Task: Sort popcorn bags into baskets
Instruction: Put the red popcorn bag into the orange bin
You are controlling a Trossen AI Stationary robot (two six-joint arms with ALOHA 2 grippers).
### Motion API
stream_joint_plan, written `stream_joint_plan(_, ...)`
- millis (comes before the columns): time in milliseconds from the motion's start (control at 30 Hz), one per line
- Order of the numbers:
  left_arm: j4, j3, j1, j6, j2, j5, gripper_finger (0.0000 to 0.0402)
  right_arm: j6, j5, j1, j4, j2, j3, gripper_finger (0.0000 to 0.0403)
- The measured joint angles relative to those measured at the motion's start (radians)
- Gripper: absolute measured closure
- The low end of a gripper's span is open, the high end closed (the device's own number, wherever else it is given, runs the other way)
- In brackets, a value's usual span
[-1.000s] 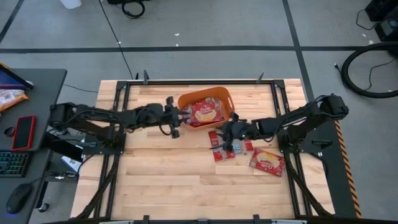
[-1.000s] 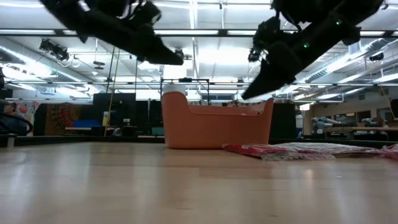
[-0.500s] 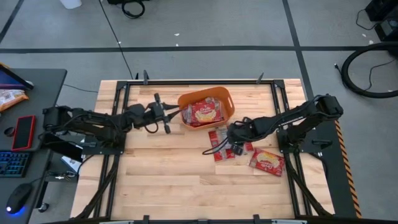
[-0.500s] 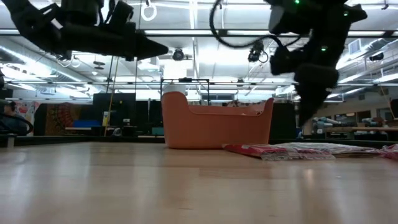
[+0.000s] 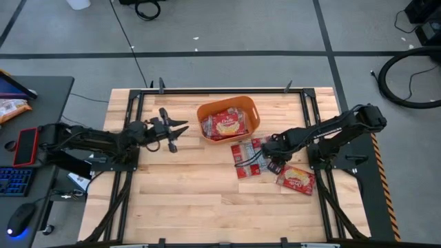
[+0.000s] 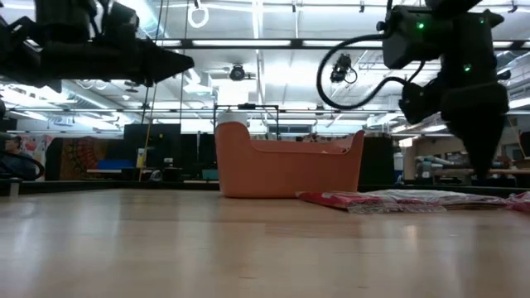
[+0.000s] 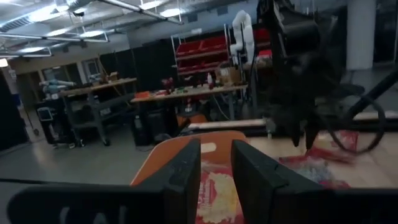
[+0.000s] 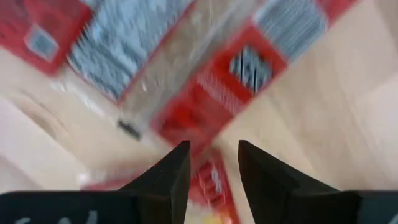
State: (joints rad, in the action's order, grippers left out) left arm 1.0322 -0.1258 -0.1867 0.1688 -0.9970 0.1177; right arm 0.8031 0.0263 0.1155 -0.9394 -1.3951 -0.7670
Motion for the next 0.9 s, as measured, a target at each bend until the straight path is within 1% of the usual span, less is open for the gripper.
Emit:
stream_joint_plan(100, -0.005, 0.019, 0.001, -0.012, 0.045, -0.002, 0.0308, 0.019, 0.027, 0.052, -0.085, -0.072, -0.059, 0.0264)
stream_joint_plan(233, -0.011, 0.036, 0.001, -0.031, 0.084, 0.0, 0.0308, 0.009, 0.01, 0.126, -0.215, -0.191, -0.173, 0.0265)
stream_joint_plan(333, -0.026, 0.037, 0.001, -0.053, 0.092, 0.0, 0.0308, 0.009, -0.001, 0.181, -0.252, -0.257, -0.243, 0.0265)
stream_joint_plan(500, -0.057, 0.038, 0.001, -0.055, 0.088, 0.0, 0.0308, 0.016, 0.01, 0.277, -0.321, -0.338, -0.306, 0.0263)
stream_joint_plan(667, -0.067, 0.037, 0.001, -0.056, 0.088, 0.0, 0.0308, 0.123, 0.02, 0.385, -0.31, -0.353, -0.311, 0.0246)
stream_joint_plan(800, -0.07, 0.037, 0.001, -0.056, 0.088, 0.0, 0.0308, 0.244, 0.019, 0.463, -0.321, -0.329, -0.311, 0.0222)
stream_joint_plan(900, -0.071, 0.037, 0.001, -0.058, 0.088, 0.0, 0.0308, 0.285, 0.007, 0.522, -0.323, -0.326, -0.311, 0.0202)
